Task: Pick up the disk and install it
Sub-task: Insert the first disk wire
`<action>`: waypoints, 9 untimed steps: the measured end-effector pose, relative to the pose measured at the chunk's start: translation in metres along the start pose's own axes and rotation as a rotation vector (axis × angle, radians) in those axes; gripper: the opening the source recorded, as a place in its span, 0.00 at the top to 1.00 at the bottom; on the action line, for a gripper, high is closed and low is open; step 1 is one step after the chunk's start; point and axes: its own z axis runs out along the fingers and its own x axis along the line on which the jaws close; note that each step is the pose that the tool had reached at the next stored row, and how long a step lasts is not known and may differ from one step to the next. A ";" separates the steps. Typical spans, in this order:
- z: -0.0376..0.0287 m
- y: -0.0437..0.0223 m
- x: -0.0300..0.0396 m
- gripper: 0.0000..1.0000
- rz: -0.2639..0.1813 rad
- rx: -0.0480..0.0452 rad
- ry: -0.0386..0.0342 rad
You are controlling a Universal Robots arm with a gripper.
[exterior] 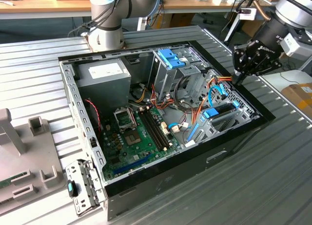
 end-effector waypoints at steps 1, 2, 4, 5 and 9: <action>0.0001 0.0011 -0.0017 0.84 0.001 0.0002 0.0001; 0.0002 0.0022 -0.0036 0.84 0.002 0.0004 0.0003; 0.0004 0.0054 -0.0090 0.84 0.005 0.0008 0.0008; 0.0005 0.0075 -0.0125 0.84 0.007 0.0011 0.0011; 0.0007 0.0117 -0.0195 0.84 0.011 0.0019 0.0023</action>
